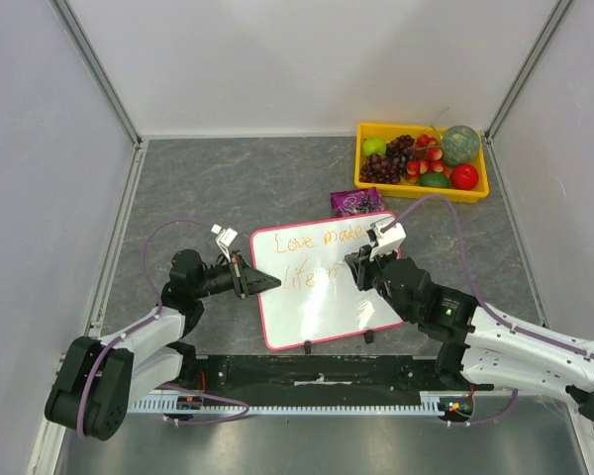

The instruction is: Write a sentence on the whiteboard

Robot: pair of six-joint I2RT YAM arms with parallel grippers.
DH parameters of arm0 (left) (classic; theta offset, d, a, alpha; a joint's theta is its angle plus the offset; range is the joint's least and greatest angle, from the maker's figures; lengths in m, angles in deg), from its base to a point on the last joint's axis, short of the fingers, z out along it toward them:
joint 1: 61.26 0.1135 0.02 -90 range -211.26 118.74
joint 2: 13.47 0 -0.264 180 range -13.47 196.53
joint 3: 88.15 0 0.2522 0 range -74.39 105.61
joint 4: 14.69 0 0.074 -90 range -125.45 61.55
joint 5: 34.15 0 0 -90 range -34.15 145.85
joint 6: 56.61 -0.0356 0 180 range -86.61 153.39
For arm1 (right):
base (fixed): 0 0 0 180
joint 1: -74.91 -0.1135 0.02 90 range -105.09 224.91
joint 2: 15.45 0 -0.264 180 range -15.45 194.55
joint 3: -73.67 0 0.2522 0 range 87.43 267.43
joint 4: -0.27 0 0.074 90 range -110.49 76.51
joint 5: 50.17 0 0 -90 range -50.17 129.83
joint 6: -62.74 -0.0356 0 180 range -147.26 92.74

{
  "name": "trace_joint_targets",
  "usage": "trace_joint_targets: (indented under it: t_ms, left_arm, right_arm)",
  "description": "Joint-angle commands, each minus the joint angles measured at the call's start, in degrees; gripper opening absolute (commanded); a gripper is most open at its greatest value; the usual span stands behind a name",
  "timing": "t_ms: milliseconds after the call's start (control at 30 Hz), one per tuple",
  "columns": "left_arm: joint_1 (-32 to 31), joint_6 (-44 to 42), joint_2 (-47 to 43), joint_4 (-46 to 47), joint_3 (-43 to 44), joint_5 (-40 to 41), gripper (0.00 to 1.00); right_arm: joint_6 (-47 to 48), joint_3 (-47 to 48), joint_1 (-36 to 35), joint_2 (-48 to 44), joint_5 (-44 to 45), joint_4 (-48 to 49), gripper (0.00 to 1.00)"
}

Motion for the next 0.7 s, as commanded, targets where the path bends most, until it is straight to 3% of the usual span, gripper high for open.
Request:
trace_joint_targets:
  t_ms: [0,667]
  left_arm:
    - [-0.30,-10.56,0.87,-3.45,-0.44,4.02,0.02]
    - [-0.30,-10.56,0.88,-3.36,-0.36,3.84,0.02]
  right_arm:
    - [-0.43,-1.03,0.68,1.47,0.95,1.08,0.00]
    - [-2.45,-1.29,1.12,-8.20,1.91,-6.22,0.00]
